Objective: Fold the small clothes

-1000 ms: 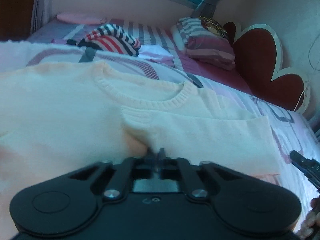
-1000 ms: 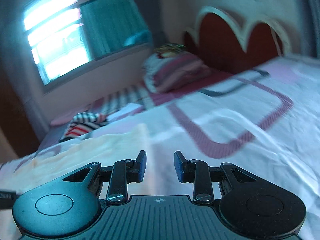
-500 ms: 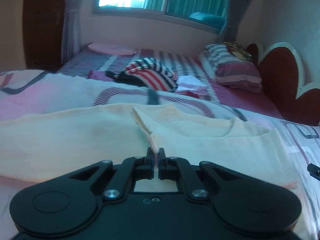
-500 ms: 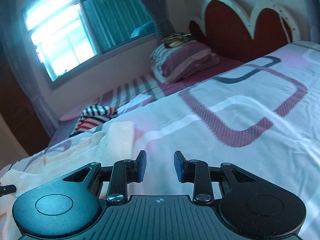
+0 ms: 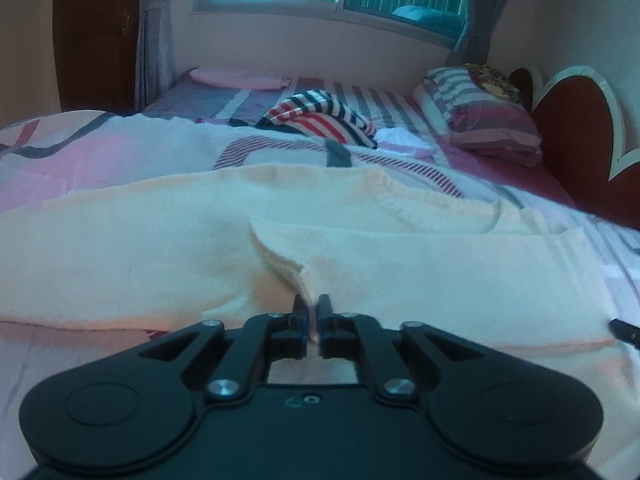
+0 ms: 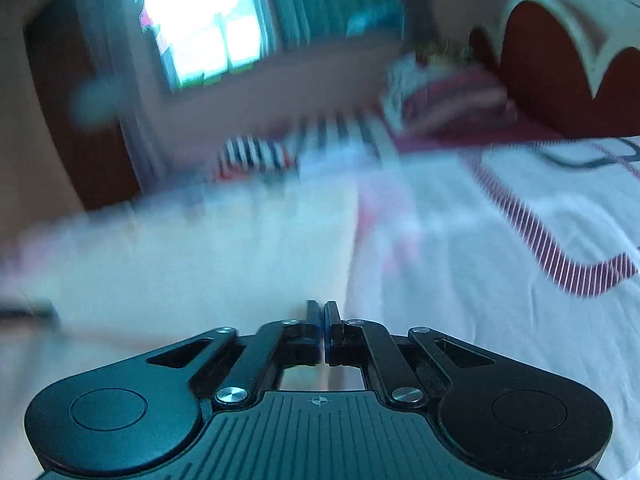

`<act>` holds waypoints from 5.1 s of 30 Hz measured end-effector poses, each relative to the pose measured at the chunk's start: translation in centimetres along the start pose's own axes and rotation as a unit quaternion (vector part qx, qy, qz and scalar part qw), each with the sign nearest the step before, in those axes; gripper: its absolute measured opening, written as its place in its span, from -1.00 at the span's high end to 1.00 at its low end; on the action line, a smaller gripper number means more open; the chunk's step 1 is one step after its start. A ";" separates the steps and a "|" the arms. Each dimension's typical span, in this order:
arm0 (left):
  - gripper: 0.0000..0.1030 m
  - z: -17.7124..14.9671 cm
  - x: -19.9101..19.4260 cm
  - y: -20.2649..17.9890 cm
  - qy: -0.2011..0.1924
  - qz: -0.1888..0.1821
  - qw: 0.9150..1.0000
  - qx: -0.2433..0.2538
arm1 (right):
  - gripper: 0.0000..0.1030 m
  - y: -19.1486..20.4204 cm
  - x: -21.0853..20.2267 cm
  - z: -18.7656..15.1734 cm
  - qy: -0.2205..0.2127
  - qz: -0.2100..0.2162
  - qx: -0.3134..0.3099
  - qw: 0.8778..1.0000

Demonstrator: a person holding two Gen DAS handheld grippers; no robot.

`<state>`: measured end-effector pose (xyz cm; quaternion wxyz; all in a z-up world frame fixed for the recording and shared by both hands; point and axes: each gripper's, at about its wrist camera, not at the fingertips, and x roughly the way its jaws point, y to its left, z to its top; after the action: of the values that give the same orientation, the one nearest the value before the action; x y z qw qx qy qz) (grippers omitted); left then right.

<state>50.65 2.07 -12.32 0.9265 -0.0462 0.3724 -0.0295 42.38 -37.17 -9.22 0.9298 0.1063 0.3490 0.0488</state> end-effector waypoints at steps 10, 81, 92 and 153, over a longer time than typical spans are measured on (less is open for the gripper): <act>-0.26 1.3 -0.4 -7.4 -0.053 -0.037 0.992 0.110 | 0.96 5.6 2.9 3.0 -0.025 0.082 -0.035 0.996; -0.17 -5.5 -12.0 34.3 -0.105 0.073 0.929 -0.348 | 0.95 17.2 -1.8 -0.7 0.007 -0.002 0.021 1.000; 0.92 -4.8 -10.4 37.7 -0.107 0.096 0.910 -0.388 | 0.95 15.1 -0.6 0.4 0.009 -0.034 0.057 0.998; -0.53 -4.2 -4.7 4.6 -0.035 0.056 0.998 0.000 | -0.16 7.8 2.4 1.8 0.052 0.143 0.114 0.982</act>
<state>44.45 6.79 -12.57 0.9391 -0.0261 0.3417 0.0240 45.26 -29.44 -7.61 0.8758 0.2573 0.3812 0.1466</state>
